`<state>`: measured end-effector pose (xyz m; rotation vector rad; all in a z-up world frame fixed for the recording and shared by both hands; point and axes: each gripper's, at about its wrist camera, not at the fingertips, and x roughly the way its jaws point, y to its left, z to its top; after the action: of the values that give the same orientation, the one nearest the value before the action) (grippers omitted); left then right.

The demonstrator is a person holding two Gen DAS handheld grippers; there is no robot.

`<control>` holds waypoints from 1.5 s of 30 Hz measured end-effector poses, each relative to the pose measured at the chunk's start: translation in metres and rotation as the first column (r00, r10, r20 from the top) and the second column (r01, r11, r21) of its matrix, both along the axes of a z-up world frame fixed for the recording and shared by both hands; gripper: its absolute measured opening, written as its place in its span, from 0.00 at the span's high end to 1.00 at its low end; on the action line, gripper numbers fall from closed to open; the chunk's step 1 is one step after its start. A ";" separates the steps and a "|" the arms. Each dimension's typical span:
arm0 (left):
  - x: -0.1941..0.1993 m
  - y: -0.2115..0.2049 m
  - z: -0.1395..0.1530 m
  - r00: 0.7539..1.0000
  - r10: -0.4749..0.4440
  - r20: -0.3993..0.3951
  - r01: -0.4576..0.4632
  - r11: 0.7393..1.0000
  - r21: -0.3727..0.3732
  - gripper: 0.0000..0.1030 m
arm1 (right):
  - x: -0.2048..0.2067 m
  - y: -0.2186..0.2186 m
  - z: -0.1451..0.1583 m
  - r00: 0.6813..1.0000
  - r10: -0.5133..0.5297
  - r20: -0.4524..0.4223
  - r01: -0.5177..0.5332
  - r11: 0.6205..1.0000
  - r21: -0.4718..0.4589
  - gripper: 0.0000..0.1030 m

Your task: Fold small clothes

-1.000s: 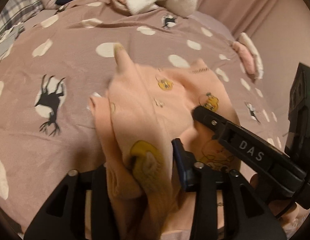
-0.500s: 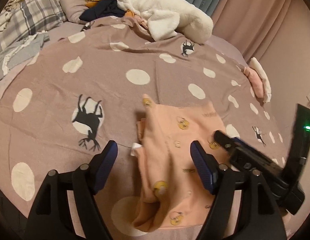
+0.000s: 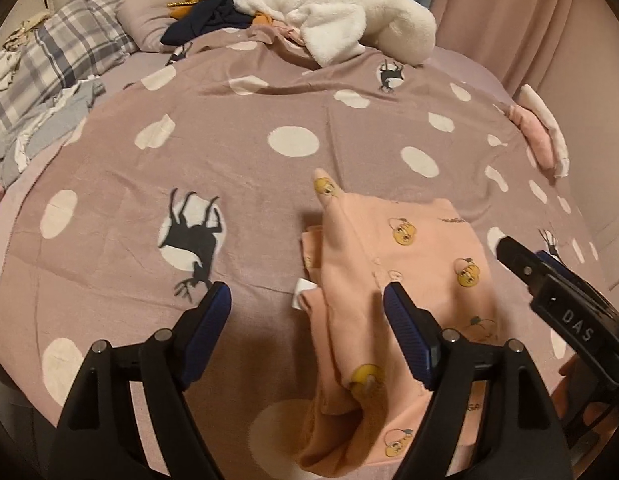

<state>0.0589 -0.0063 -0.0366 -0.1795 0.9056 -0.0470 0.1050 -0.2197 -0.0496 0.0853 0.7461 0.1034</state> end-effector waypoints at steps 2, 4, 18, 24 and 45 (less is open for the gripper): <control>-0.001 0.004 0.003 1.000 0.008 0.004 -0.008 1.000 -0.014 0.23 | -0.001 -0.003 0.000 1.000 -0.012 -0.005 0.012 1.000 0.005 0.30; -0.002 0.004 0.004 1.000 0.001 0.003 -0.001 1.000 -0.010 0.23 | 0.000 -0.005 0.000 1.000 -0.015 -0.017 0.015 1.000 0.009 0.30; -0.020 -0.014 0.017 0.989 -0.146 0.023 0.145 0.989 0.029 0.00 | -0.014 -0.003 -0.003 0.991 -0.070 -0.117 0.054 0.990 -0.130 0.07; -0.031 -0.019 0.021 0.981 -0.191 0.035 0.189 0.981 0.040 0.00 | -0.025 -0.008 0.001 0.987 -0.095 -0.132 0.072 0.983 -0.169 0.01; -0.081 -0.015 0.026 0.985 -0.166 0.041 0.161 0.982 0.097 0.00 | -0.074 -0.015 0.010 0.979 -0.134 -0.153 0.113 0.984 -0.137 0.01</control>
<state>-0.0223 -0.0211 -0.0103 -0.0160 0.8703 -0.1609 0.0313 -0.2342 -0.0393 0.0178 0.9056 -0.0714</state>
